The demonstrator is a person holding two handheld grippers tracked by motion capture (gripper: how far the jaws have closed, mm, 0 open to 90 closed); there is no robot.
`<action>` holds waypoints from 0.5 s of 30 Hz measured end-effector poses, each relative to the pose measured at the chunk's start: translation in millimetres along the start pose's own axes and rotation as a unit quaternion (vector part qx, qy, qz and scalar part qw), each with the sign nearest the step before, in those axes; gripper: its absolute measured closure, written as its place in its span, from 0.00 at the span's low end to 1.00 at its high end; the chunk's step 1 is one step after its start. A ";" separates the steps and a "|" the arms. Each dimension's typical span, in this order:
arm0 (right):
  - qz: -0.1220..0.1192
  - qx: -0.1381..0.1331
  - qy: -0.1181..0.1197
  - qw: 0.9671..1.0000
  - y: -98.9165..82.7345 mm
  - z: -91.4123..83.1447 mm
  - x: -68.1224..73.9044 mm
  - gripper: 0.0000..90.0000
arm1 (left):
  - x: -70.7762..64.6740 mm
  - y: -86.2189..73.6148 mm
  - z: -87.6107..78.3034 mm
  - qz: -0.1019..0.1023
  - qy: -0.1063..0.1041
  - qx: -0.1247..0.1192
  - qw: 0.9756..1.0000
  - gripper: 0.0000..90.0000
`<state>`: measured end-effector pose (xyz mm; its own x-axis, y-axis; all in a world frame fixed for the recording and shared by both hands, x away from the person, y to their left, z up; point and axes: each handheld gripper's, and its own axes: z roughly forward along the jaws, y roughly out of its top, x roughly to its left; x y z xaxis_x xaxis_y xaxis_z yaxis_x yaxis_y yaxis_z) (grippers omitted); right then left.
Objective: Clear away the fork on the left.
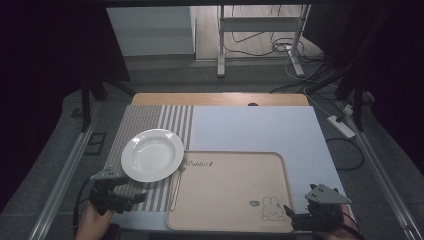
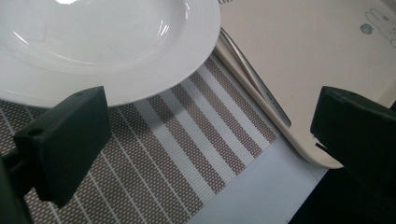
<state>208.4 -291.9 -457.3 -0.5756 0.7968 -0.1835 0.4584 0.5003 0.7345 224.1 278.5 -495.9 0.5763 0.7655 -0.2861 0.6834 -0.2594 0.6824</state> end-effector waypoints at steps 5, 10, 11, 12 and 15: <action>0.003 -0.001 -0.002 1.000 0.0 -0.1 -0.6 0.00 | -2.1 -3.0 -4.4 0.000 0.004 -0.004 1.000 0.00; 0.003 0.000 -0.002 1.000 0.0 0.0 -0.5 0.00 | -4.5 -6.0 -8.3 0.001 0.011 -0.007 1.000 0.00; 0.003 -0.001 -0.003 1.000 0.0 0.1 -0.4 0.00 | -5.0 -6.7 -9.1 0.002 0.012 -0.009 1.000 0.00; 0.003 0.000 -0.002 1.000 0.2 0.0 -0.5 0.00 | -5.4 -7.4 -10.0 0.002 0.013 -0.009 1.000 0.00; 0.004 -0.001 -0.003 1.000 0.2 0.1 -0.2 0.00 | -6.8 -9.6 -12.6 0.003 0.018 -0.011 1.000 0.00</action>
<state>208.7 -291.9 -457.2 -0.5682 0.8024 -0.1822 0.4614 0.4940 0.7369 208.0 283.2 -492.0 0.5639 0.7843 -0.2586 0.6695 -0.2508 0.6992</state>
